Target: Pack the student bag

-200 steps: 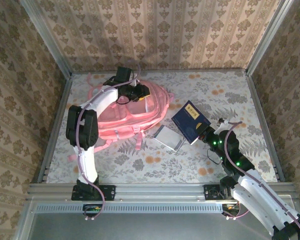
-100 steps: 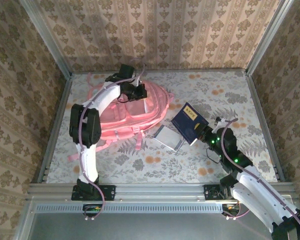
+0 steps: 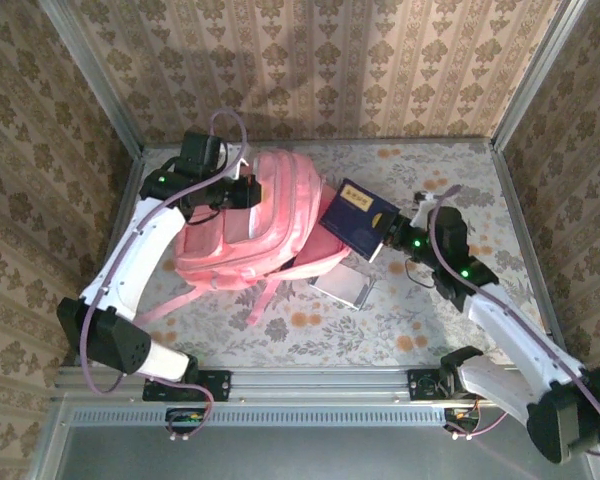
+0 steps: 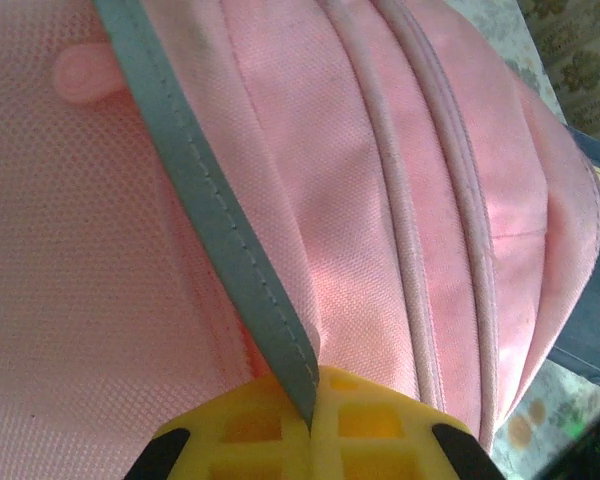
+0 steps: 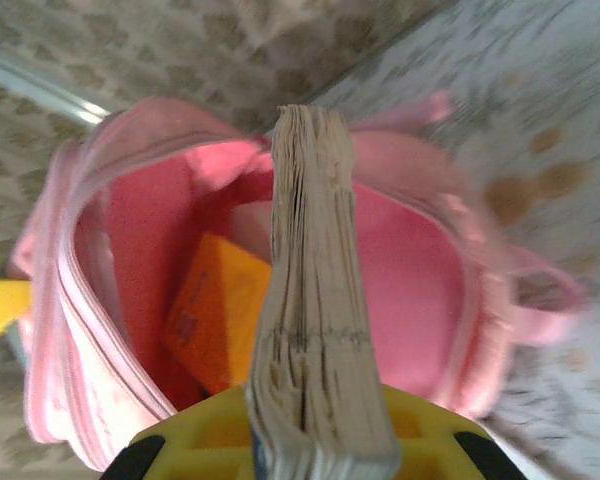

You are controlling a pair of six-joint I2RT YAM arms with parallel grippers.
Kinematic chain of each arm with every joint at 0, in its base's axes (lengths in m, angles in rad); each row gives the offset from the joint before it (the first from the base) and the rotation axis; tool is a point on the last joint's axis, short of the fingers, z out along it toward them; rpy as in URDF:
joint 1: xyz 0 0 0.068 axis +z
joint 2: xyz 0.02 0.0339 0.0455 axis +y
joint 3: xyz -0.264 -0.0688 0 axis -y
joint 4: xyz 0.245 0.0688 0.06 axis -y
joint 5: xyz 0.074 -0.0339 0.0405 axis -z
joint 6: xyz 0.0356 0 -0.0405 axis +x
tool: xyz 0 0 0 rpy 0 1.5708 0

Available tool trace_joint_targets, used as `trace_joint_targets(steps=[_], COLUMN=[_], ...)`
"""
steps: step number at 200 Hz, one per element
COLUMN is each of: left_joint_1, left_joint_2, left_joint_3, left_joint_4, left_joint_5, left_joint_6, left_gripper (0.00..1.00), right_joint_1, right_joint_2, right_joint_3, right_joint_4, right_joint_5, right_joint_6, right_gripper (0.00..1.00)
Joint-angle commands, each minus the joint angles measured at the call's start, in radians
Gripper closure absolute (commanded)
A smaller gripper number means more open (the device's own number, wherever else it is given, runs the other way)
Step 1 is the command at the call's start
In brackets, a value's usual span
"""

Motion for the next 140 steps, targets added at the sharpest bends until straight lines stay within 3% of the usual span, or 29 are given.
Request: trace_joint_targets(steps=[1, 30, 49, 67, 103, 140], left_joint_1=[0.005, 0.004, -0.012, -0.047, -0.210, -0.309], left_joint_2=[-0.012, 0.013, 0.037, 0.042, 0.067, 0.149], left_joint_3=[-0.007, -0.004, 0.024, 0.067, 0.162, 0.223], left_joint_4=[0.027, 0.004, -0.046, -0.103, -0.183, -0.212], left_joint_5=[0.085, 0.092, 0.052, -0.041, -0.197, -0.286], left_joint_6=[0.051, 0.052, 0.047, 0.066, 0.100, 0.124], left_gripper=[1.00, 1.00, 0.63, 0.48, 0.37, 0.33], right_joint_1=[0.022, 0.056, 0.078, 0.102, 0.139, 0.160], right_joint_2=[0.118, 0.221, 0.255, 0.259, 0.285, 0.290], right_joint_3=[0.058, 0.080, 0.097, 0.112, 0.108, 0.104], right_joint_4=[0.202, 0.377, 0.475, 0.495, 0.563, 0.566], right_joint_5=[-0.267, -0.314, -0.324, -0.302, -0.289, -0.273], right_joint_6=[0.129, 0.281, 0.360, 0.377, 0.419, 0.415], right_gripper=[1.00, 1.00, 1.00, 1.00, 1.00, 1.00])
